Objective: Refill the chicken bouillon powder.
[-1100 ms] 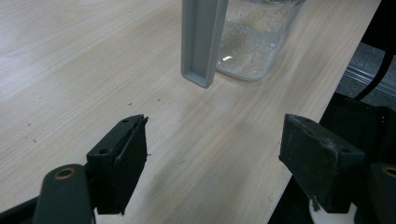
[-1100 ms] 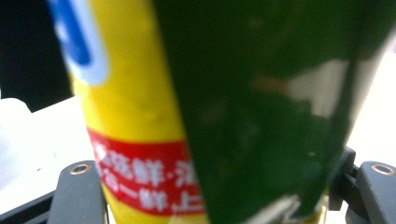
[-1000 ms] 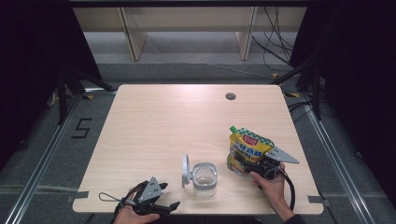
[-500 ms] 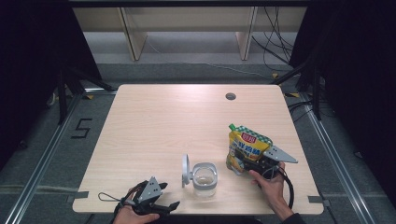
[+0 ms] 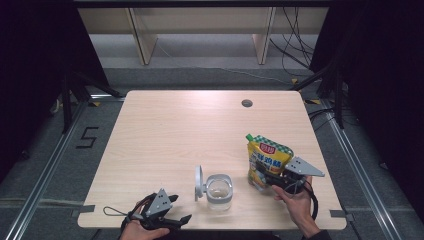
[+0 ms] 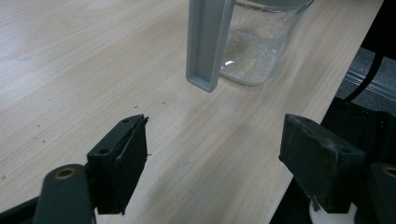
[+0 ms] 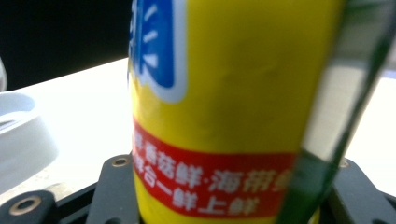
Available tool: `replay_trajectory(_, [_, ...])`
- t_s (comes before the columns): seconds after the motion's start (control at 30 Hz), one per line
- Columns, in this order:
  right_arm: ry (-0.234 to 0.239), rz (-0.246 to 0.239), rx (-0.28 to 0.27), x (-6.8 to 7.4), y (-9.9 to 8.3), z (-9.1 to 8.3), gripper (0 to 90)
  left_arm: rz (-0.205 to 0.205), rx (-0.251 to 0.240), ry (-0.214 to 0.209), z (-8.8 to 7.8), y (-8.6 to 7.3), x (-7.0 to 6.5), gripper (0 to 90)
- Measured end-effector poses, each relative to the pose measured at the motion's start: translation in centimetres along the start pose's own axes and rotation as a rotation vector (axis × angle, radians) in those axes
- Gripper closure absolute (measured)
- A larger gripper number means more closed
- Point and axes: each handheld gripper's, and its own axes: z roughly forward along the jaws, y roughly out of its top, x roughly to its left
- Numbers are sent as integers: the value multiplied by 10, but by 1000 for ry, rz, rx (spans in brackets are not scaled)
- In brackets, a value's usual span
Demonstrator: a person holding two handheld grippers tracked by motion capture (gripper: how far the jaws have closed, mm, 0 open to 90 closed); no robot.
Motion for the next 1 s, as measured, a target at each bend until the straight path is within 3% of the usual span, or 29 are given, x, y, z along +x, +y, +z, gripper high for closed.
replay_trajectory(0.03, [-8,7,-16,3,1,-2,477,-7,-2,-1,0,0,0,227])
replay_trajectory(0.07, [-13,-39,-21,2,4,-6,477,-13,4,0,0,-1,0,227])
replay_trajectory(0.1, [3,-36,-6,4,7,-9,477,-31,7,0,0,-1,-1,227])
replay_trajectory(0.13, [5,-53,-37,5,9,-11,477,-32,12,-2,-1,-1,-1,227])
replay_trajectory(0.17, [-23,-67,-19,8,10,-16,477,-24,21,1,-2,-1,0,228])
replay_trajectory(0.2, [-17,-61,-7,12,13,-20,477,-39,-1,6,-1,-1,0,229])
replay_trajectory(0.23, [-8,-93,-19,13,15,-23,477,-40,-6,20,-1,-1,0,229])
replay_trajectory(0.27, [-10,-115,-14,16,16,-27,478,14,9,29,-3,0,4,229])
replay_trajectory(0.3, [-11,-95,-5,22,17,-33,478,7,8,19,-3,0,4,229])
replay_trajectory(0.33, [-21,-127,-3,23,18,-36,479,4,7,18,-4,0,4,229])
replay_trajectory(0.37, [-6,-116,-4,28,20,-40,479,6,6,20,-3,0,4,229])
replay_trajectory(0.43, [18,-154,4,36,22,-45,480,7,6,24,-3,0,3,229])
replay_trajectory(0.47, [7,-227,12,37,24,-47,481,-9,-9,23,-2,0,2,229])
replay_trajectory(0.5, [-4,-265,20,43,25,-49,481,-35,-11,25,-1,-1,0,229])
replay_trajectory(0.53, [3,-286,34,49,26,-51,482,-36,-11,27,-1,-1,0,229])
replay_trajectory(0.57, [-1,-336,42,54,27,-52,482,4,2,29,-3,0,3,230])
replay_trajectory(0.6, [-1,-372,53,59,27,-53,483,-45,-14,23,-2,0,1,230])
replay_trajectory(0.67, [4,-463,80,69,28,-55,483,-45,-7,37,-3,-1,3,231])
replay_trajectory(0.73, [4,-535,114,79,28,-56,484,9,6,46,-4,0,7,231])
replay_trajectory(0.77, [8,-558,121,81,29,-56,484,15,6,50,-4,0,7,231])
replay_trajectory(0.83, [10,-609,144,87,29,-55,487,-37,-25,40,-2,0,3,231])
replay_trajectory(0.93, [8,-719,190,97,30,-53,500,-33,-27,44,-1,0,3,231])
replay_trajectory(0.97, [6,-748,204,98,30,-52,500,-45,-16,47,-2,-1,3,231])
replay_trajectory(1.0, [10,-754,212,99,30,-51,501,-31,-2,50,-3,-1,4,231])
